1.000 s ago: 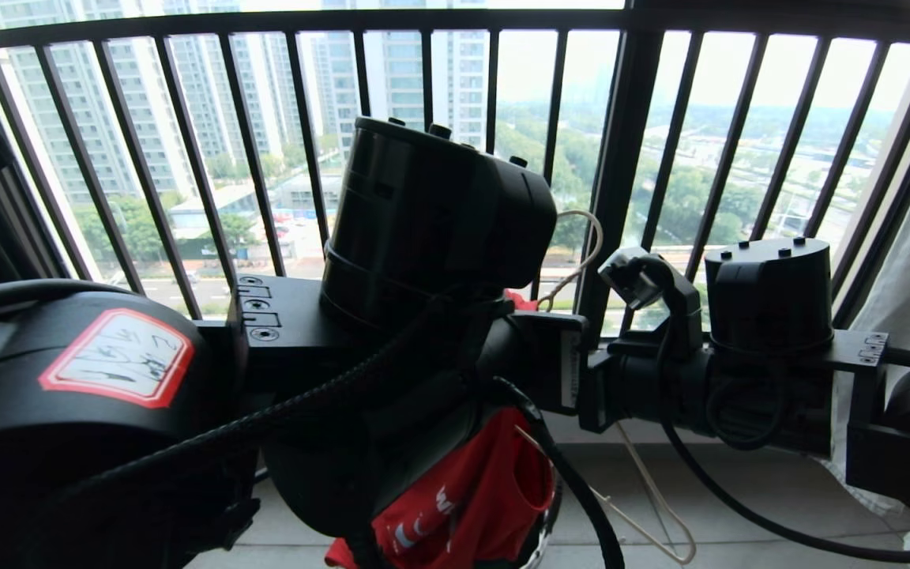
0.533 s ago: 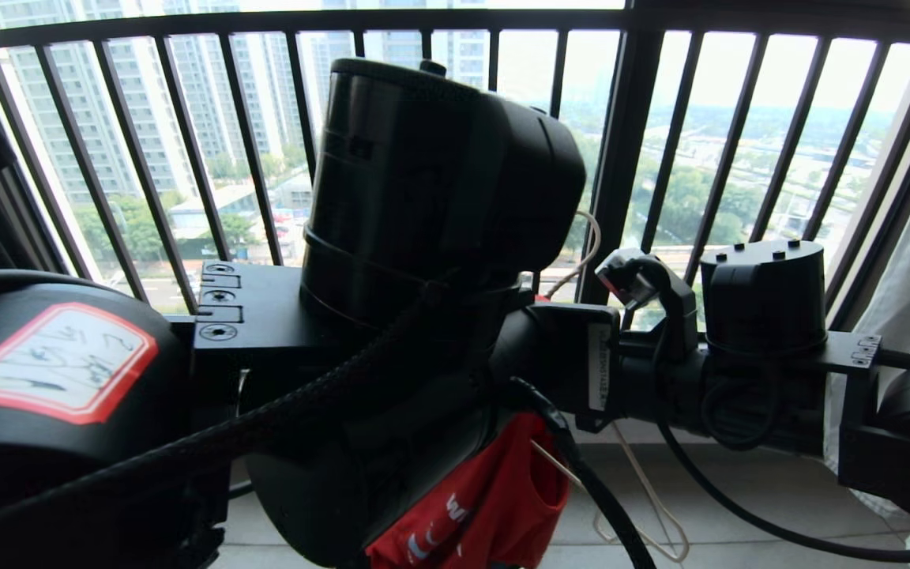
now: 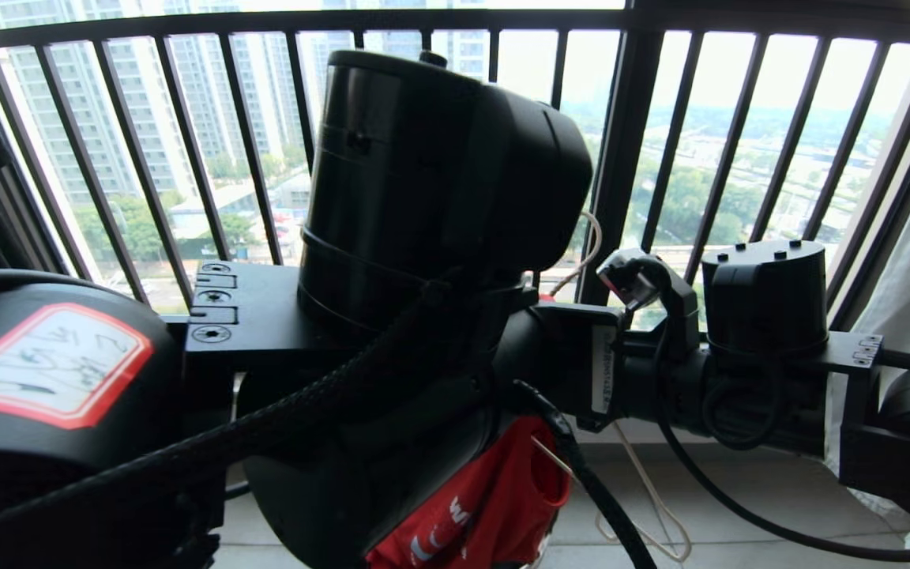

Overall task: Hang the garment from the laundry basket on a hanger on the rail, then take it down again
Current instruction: Hang the clothes on the clothes rack

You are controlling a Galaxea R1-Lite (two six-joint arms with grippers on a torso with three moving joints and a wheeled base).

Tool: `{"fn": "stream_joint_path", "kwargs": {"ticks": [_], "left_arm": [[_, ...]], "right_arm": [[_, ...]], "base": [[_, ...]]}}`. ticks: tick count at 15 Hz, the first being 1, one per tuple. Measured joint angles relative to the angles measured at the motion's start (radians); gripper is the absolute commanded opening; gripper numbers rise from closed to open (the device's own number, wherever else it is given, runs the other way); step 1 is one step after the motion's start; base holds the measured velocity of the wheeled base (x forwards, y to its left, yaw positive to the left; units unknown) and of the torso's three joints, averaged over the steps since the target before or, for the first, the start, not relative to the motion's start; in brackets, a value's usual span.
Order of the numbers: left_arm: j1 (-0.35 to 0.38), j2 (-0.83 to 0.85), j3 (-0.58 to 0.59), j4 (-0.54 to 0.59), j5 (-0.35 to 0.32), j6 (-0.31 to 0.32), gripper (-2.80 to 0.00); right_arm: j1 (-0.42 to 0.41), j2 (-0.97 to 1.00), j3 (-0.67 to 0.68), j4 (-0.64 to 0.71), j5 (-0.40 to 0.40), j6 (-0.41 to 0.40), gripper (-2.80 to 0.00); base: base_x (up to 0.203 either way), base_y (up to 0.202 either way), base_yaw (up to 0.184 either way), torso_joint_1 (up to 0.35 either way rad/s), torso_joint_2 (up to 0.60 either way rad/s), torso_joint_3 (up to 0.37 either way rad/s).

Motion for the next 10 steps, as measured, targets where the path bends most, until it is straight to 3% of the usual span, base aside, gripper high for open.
{"fn": "stream_joint_path", "kwargs": {"ticks": [6,10], "left_arm": [[0.006,-0.04,0.006,0.025,0.004,0.017,0.0],[0.024,-0.052,-0.015,0.171,0.002,0.054,0.0]], "right_arm": [[0.0,-0.003,0.0,0.0,0.0,0.0,-2.8],[0.001,-0.004,0.003,0.001,0.002,-0.004,-2.8]], "base": [[0.0,0.0,0.0,0.0,0.0,0.0],[0.0,0.0,0.0,0.0,0.0,0.0]]}}
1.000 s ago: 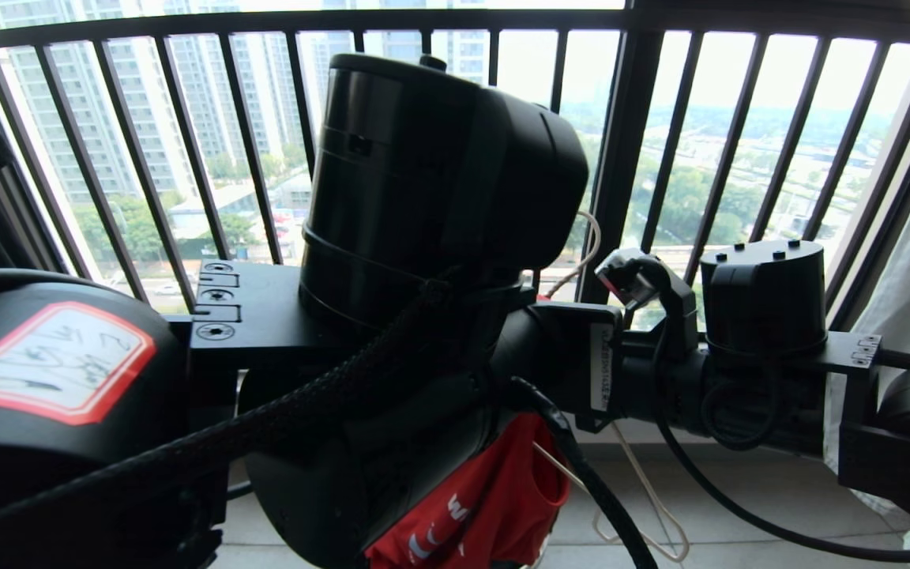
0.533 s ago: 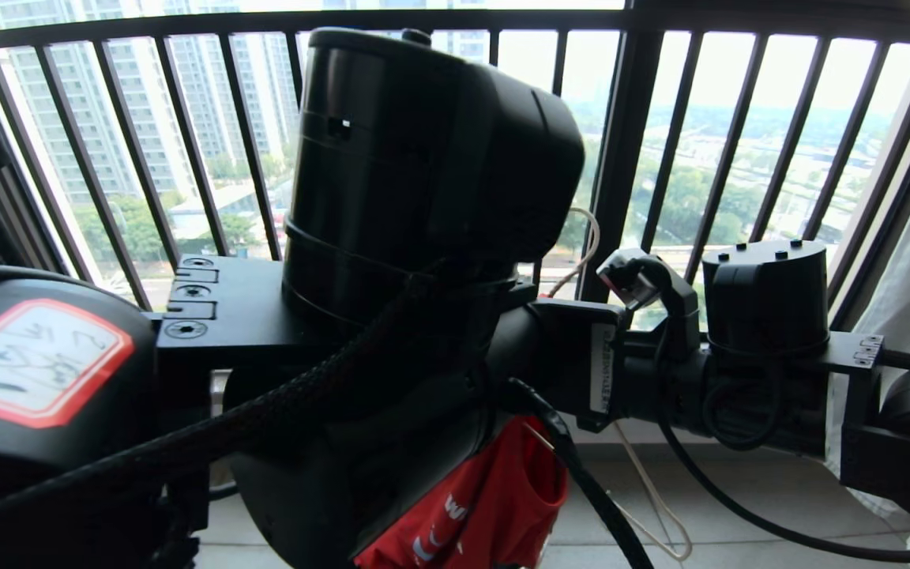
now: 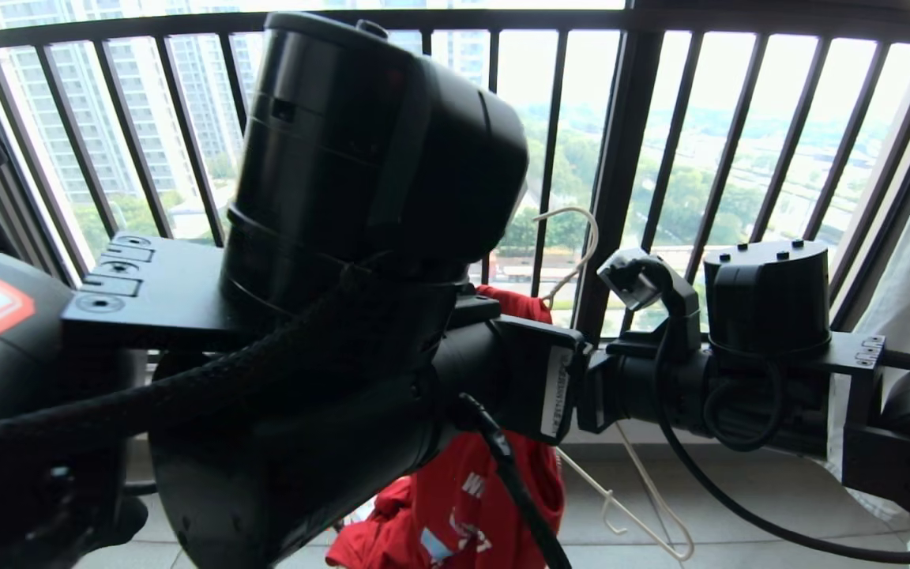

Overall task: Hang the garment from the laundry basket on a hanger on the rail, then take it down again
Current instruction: Hang the clothes on the clothes rack

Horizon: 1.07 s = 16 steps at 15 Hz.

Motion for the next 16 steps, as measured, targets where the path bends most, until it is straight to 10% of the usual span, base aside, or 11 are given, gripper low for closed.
{"fn": "stream_joint_path", "kwargs": {"ticks": [5,6,10,16], "left_arm": [[0.074,-0.044,-0.021,0.052,-0.004,0.028,0.0],[0.097,-0.069,0.015,0.052,-0.011,0.027,-2.8],[0.233,-0.171,0.162,0.052,-0.179,0.022,-2.8],[0.255,-0.109,0.187,0.046,-0.193,0.015,-2.8]], "right_arm": [[0.0,0.0,0.001,0.0,0.001,0.0,-2.8],[0.0,0.003,0.001,0.0,0.0,0.001,-2.8],[-0.005,0.01,0.011,-0.006,-0.005,0.007,-2.8],[-0.042,-0.007,0.019,-0.033,0.0,0.008,-2.8]], "base": [[0.0,0.0,0.0,0.0,0.0,0.0],[0.0,0.0,0.0,0.0,0.0,0.0],[0.0,0.0,0.0,0.0,0.0,0.0],[0.0,0.0,0.0,0.0,0.0,0.0]]}}
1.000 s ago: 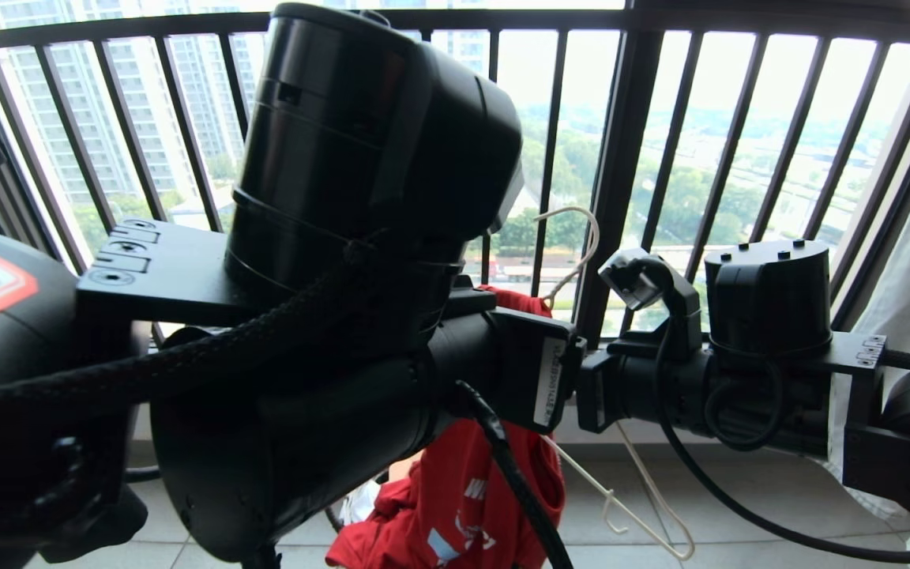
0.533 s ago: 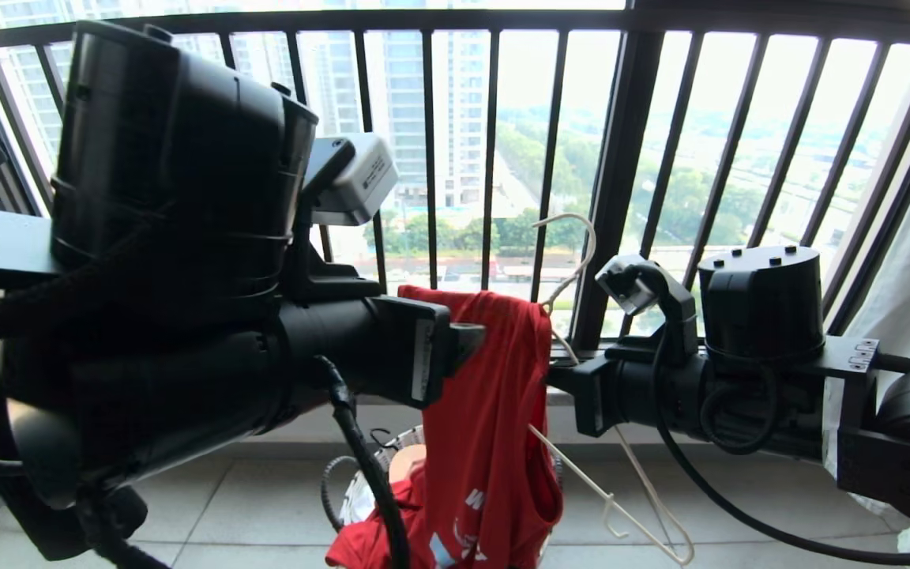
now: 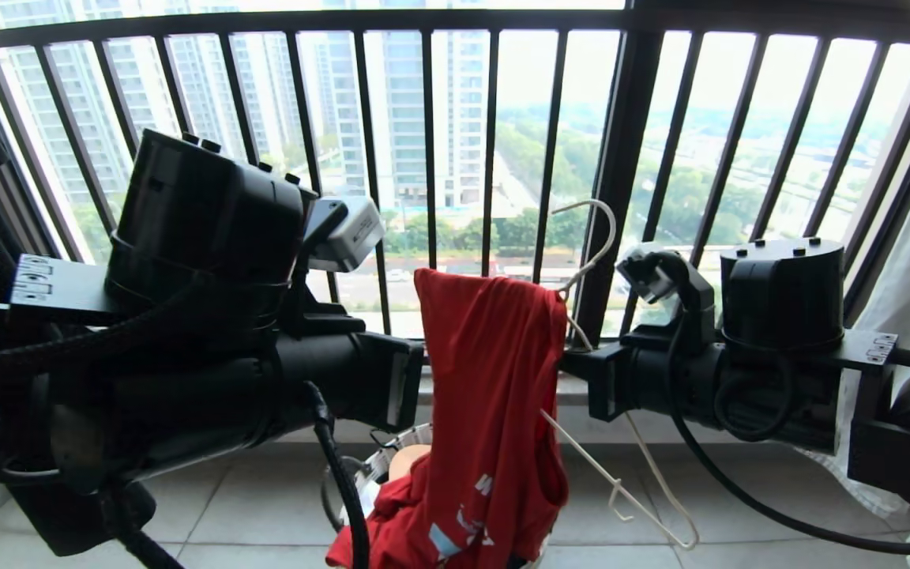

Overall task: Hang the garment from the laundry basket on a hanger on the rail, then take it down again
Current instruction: Hang the clothes on the clothes rack

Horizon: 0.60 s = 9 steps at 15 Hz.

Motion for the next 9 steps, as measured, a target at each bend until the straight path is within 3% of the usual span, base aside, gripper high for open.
{"fn": "stream_joint_path", "kwargs": {"ticks": [4,6,9], "left_arm": [[0.025,0.008,-0.019,0.013,0.0,0.006,-2.8],[0.045,-0.006,-0.027,0.082,-0.014,0.028,-2.8],[0.101,-0.068,-0.038,0.15,-0.149,0.125,-2.8]], "right_arm": [[-0.002,0.001,-0.001,0.001,0.03,0.0,-2.8],[0.001,0.008,0.0,0.001,0.06,0.012,-2.8],[0.005,0.013,0.005,0.002,0.082,0.018,-2.8]], "base": [[0.0,0.0,0.0,0.0,0.0,0.0],[0.0,0.0,0.0,0.0,0.0,0.0],[0.0,0.0,0.0,0.0,0.0,0.0]]}}
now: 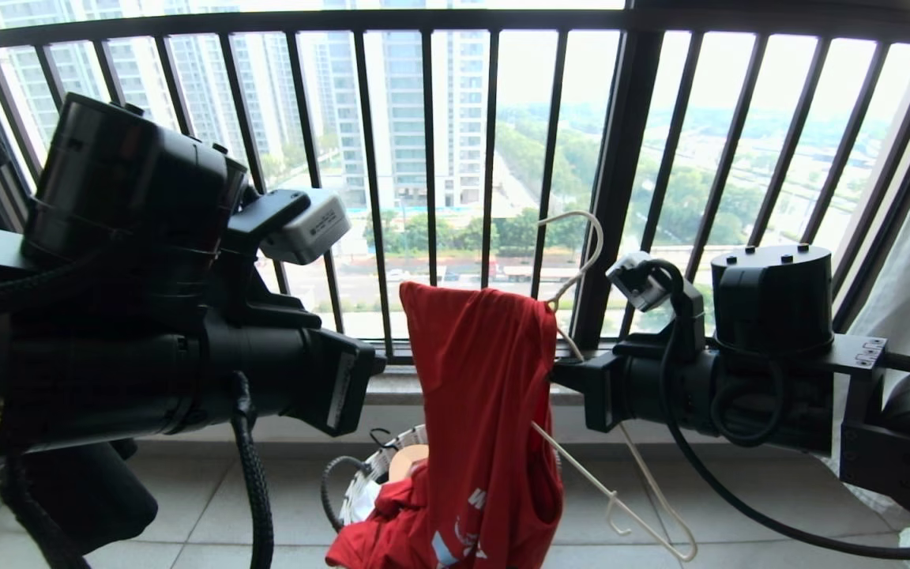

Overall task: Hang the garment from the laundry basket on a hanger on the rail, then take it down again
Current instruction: Hang the clothes on the clothes rack

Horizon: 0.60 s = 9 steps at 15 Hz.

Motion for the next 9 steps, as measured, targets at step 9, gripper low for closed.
{"fn": "stream_joint_path", "kwargs": {"ticks": [9], "left_arm": [[0.258,-0.073,-0.09,0.211,-0.453,0.293,-2.8]], "right_arm": [[0.014,0.004,-0.067,0.05,0.275,-0.044,-2.8]], "base": [[0.0,0.0,0.0,0.0,0.0,0.0]]}}
